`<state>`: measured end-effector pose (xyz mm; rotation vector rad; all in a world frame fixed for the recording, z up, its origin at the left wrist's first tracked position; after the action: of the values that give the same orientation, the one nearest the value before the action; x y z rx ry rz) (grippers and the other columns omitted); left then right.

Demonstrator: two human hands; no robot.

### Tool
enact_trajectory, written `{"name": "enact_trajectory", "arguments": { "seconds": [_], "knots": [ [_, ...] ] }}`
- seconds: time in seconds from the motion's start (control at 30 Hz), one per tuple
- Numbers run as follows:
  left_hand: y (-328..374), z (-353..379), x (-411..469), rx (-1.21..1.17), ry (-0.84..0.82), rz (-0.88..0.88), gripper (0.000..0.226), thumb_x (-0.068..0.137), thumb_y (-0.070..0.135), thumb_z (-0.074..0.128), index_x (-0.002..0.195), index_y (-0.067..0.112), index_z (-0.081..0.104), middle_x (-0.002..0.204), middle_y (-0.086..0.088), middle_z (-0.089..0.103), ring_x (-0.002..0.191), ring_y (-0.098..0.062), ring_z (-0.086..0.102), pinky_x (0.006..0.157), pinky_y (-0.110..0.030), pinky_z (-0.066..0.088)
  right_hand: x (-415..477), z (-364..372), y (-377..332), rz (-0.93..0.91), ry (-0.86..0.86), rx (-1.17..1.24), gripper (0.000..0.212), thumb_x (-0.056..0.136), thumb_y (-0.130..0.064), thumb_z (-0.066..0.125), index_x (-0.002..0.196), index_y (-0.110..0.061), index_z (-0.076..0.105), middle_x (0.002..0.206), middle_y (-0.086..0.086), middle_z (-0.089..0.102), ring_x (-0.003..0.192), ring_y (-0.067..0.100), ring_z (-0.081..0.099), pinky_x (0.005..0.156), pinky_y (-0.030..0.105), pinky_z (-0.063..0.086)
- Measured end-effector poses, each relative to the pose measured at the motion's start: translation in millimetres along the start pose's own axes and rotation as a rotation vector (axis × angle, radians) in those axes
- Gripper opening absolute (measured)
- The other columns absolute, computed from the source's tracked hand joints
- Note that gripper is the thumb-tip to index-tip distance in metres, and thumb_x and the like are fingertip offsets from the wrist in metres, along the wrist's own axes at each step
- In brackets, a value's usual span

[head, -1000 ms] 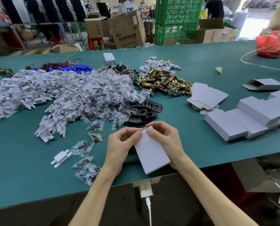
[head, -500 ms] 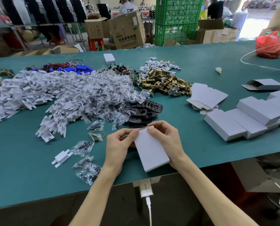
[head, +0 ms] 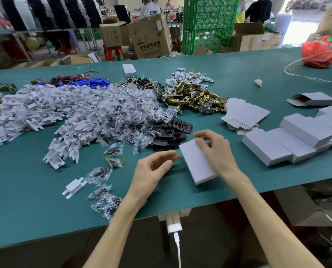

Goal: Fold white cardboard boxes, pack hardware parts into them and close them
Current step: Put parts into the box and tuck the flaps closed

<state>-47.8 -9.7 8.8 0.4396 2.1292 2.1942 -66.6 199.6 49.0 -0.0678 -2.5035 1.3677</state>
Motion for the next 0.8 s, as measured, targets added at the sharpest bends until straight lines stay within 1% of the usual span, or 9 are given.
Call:
{"name": "enact_trajectory", "arguments": {
  "seconds": [0.1,0.17,0.23,0.3,0.37,0.43,0.53,0.67,0.8],
  "knots": [
    [0,4,-1,0.037,-0.019,-0.008,0.025,0.098,-0.001,0.065,0.121,0.007,0.072,0.111,-0.002,0.079,0.111,-0.016,0.073,0.096,-0.022,0.053,0,-8,6,0.019,0.034,-0.064,0.020,0.104,-0.019,0.054,0.117,-0.019,0.069,0.112,-0.002,0.071,0.104,0.017,0.064,0.083,0.028,0.047],
    [1,2,0,0.040,-0.007,-0.005,0.024,0.099,-0.001,0.063,0.120,0.008,0.073,0.110,-0.002,0.080,0.109,-0.016,0.074,0.092,-0.020,0.053,-4,-9,7,0.015,0.016,-0.155,0.028,0.104,-0.021,0.053,0.130,-0.017,0.063,0.126,0.001,0.067,0.119,0.020,0.060,0.098,0.033,0.047],
    [1,1,1,0.051,0.001,-0.004,0.024,0.100,0.000,0.062,0.120,0.009,0.073,0.109,-0.001,0.080,0.109,-0.016,0.074,0.089,-0.019,0.053,-11,0,3,-0.010,-0.078,-0.290,0.046,0.102,-0.036,0.056,0.144,-0.019,0.051,0.144,0.002,0.055,0.133,0.023,0.049,0.109,0.038,0.041],
    [0,1,0,0.063,0.005,-0.006,0.024,0.101,0.001,0.062,0.120,0.010,0.073,0.109,-0.001,0.080,0.108,-0.016,0.074,0.087,-0.018,0.053,-22,14,1,-0.009,-0.192,-0.458,0.069,0.096,-0.057,0.057,0.152,-0.023,0.040,0.155,0.004,0.039,0.140,0.029,0.037,0.111,0.042,0.036],
    [-1,0,0,0.078,0.017,-0.007,0.024,0.101,0.002,0.062,0.120,0.013,0.073,0.109,0.000,0.080,0.106,-0.016,0.074,0.086,-0.019,0.053,-32,23,2,0.002,-0.245,-0.561,0.079,0.092,-0.064,0.058,0.155,-0.024,0.033,0.162,0.006,0.023,0.143,0.032,0.029,0.113,0.045,0.035],
    [0,-2,0,0.098,0.030,-0.003,0.024,0.101,0.003,0.062,0.118,0.015,0.074,0.108,0.000,0.080,0.103,-0.017,0.074,0.083,-0.020,0.054,-35,21,0,0.016,-0.221,-0.508,0.072,0.093,-0.050,0.063,0.152,-0.021,0.036,0.158,0.005,0.022,0.139,0.032,0.035,0.107,0.043,0.041],
    [-1,-5,0,0.119,0.042,-0.007,0.023,0.101,0.003,0.061,0.117,0.014,0.074,0.106,0.000,0.080,0.099,-0.017,0.074,0.079,-0.022,0.055,-27,6,-4,0.003,-0.190,-0.440,0.062,0.090,-0.032,0.066,0.146,-0.017,0.045,0.145,0.002,0.034,0.122,0.029,0.050,0.095,0.040,0.047],
    [-3,-7,0,0.126,0.077,-0.025,0.023,0.102,0.000,0.060,0.114,0.012,0.074,0.102,-0.002,0.080,0.094,-0.017,0.074,0.077,-0.022,0.055,-2,-34,-2,-0.053,-0.180,-0.491,0.062,0.082,-0.024,0.073,0.141,-0.018,0.053,0.147,0.000,0.039,0.130,0.023,0.047,0.105,0.039,0.042],
    [-4,-8,0,0.131,0.086,-0.030,0.023,0.102,-0.002,0.058,0.111,0.011,0.074,0.100,-0.002,0.080,0.092,-0.016,0.074,0.076,-0.020,0.054,24,-94,19,-0.037,-0.120,-0.547,0.061,0.079,-0.018,0.075,0.138,-0.016,0.058,0.149,0.003,0.042,0.133,0.024,0.048,0.111,0.039,0.039]
  ]
}}
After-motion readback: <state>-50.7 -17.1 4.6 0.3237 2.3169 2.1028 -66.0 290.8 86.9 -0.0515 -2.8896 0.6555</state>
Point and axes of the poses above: each hand's wrist, its own x-axis towards the middle knuckle, its own z-axis out of the palm, y = z × x, the point moved 9 cm from there along x, towards the middle knuckle
